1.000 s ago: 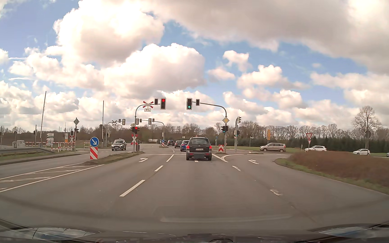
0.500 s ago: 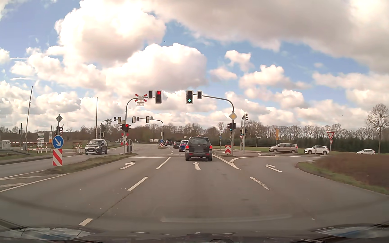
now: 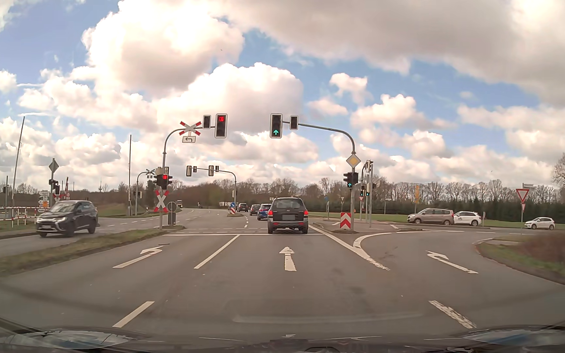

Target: Follow the waypoints while adhering to traffic rules and regulations

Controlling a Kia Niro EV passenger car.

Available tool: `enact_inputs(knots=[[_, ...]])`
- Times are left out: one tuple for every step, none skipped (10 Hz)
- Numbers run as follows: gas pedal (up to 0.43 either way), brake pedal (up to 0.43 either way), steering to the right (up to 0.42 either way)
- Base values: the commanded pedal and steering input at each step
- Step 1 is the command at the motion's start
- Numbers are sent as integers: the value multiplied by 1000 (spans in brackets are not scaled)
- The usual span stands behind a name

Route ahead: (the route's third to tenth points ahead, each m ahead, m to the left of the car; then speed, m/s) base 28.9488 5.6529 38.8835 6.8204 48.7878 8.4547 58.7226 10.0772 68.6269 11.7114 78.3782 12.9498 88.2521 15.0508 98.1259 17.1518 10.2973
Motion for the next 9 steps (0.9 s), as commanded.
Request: enact_inputs(knots=[[150,0,-7],[150,0,-7],[150,0,-8],[157,0,-8],[157,0,-8],[157,0,-8],[169,0,-9],[169,0,-10],[169,0,-10]])
